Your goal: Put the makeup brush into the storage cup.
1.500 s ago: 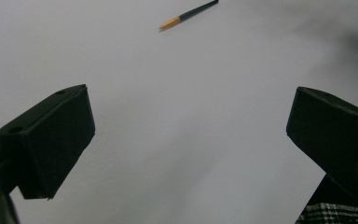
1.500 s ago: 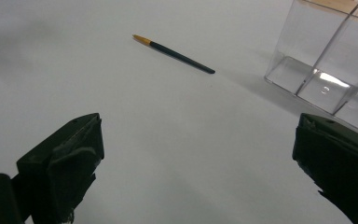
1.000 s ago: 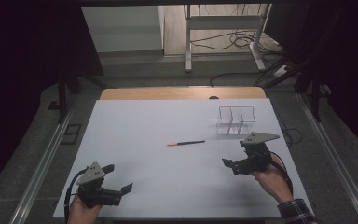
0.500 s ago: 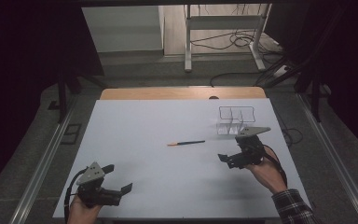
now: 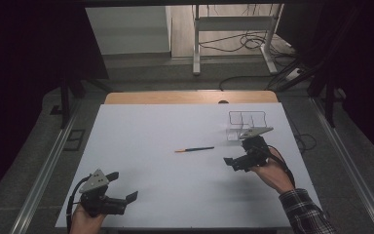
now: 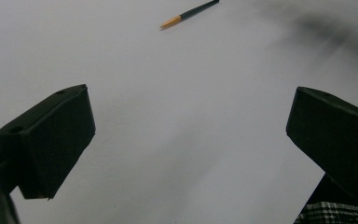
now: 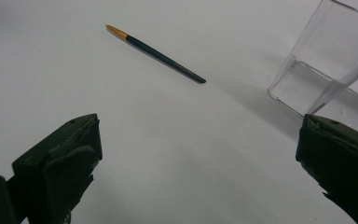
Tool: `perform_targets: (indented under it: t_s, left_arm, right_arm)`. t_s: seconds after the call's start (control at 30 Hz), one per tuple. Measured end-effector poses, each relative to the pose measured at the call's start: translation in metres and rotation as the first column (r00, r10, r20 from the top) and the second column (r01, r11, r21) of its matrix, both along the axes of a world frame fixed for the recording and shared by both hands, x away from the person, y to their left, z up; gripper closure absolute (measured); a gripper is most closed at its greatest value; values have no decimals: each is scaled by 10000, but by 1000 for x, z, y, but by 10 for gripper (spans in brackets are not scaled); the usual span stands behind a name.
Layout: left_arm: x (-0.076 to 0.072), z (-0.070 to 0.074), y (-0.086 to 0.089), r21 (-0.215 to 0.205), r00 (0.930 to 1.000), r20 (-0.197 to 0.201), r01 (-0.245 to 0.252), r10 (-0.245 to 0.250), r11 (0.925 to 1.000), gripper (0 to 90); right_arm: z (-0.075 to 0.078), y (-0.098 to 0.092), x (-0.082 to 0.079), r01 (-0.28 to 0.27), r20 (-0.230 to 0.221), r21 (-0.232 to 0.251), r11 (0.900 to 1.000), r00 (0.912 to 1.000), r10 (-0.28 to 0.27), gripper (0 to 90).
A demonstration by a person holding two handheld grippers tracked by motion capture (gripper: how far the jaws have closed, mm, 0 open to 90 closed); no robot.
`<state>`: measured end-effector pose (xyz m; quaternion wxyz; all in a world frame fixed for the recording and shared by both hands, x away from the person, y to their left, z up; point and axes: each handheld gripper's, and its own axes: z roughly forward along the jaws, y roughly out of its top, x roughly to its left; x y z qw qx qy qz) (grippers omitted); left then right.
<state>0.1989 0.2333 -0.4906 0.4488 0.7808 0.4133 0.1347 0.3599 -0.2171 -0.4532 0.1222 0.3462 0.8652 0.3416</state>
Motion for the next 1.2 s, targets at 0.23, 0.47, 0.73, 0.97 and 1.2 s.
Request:
perform_targets:
  t_s: [0.23,0.47,0.73,0.97,1.2]
  left_arm:
    - [0,0,0,-1,10000,-7,3,-3,10000,17]
    - [0,0,2,-2,10000,6,-61,61,10000,17]
    - [0,0,2,-6,10000,3,-74,74,10000,18]
    - [0,0,3,21,10000,4,-75,75,10000,18]
    - [0,0,4,34,9999,-9,-129,129,9999,19]
  right_arm:
    - [-1,6,11,80,-342,-76,9999,9994,-83,4]
    - [0,12,23,-51,-546,-272,9996,9985,36,4]
    - [3,22,34,-542,-898,-492,9973,9947,497,42]
    - [3,32,42,-936,-1038,-944,9911,9911,837,116]
    - [4,38,49,-1231,-1106,-1257,9844,9878,1094,213]
